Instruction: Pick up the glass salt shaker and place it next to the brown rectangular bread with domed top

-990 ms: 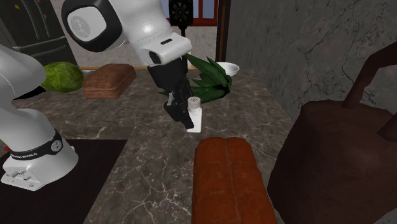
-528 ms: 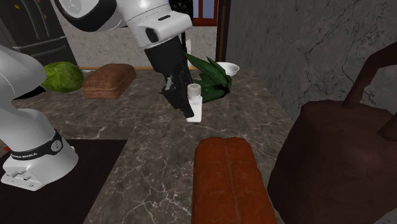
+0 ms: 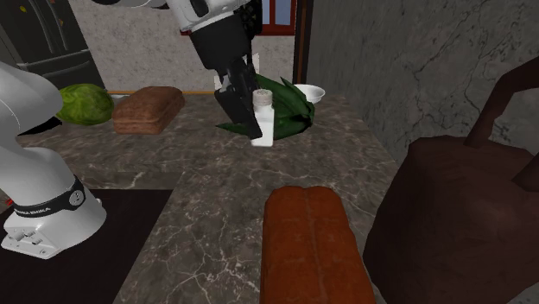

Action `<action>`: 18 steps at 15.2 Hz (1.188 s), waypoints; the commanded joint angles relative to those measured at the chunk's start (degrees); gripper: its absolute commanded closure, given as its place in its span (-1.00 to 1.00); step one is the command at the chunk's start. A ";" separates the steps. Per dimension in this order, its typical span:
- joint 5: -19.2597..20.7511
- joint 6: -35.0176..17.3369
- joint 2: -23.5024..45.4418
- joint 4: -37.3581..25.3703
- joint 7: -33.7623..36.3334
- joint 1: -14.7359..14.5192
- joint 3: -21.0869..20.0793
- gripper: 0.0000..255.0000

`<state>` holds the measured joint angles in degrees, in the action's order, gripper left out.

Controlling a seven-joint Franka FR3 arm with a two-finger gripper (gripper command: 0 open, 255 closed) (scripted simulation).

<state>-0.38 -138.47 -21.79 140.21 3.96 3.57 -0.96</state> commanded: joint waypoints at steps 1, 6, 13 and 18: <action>0.00 1.73 -0.51 -1.19 0.02 -0.01 -0.01 1.00; -0.28 3.74 -8.04 4.34 4.23 -1.36 -3.19 1.00; -2.76 8.18 -20.48 12.37 11.89 -5.26 -9.48 1.00; -5.71 12.63 -28.42 15.96 17.98 -9.34 -14.61 1.00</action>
<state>-5.25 -126.98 -48.66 155.70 20.04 -4.67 -13.99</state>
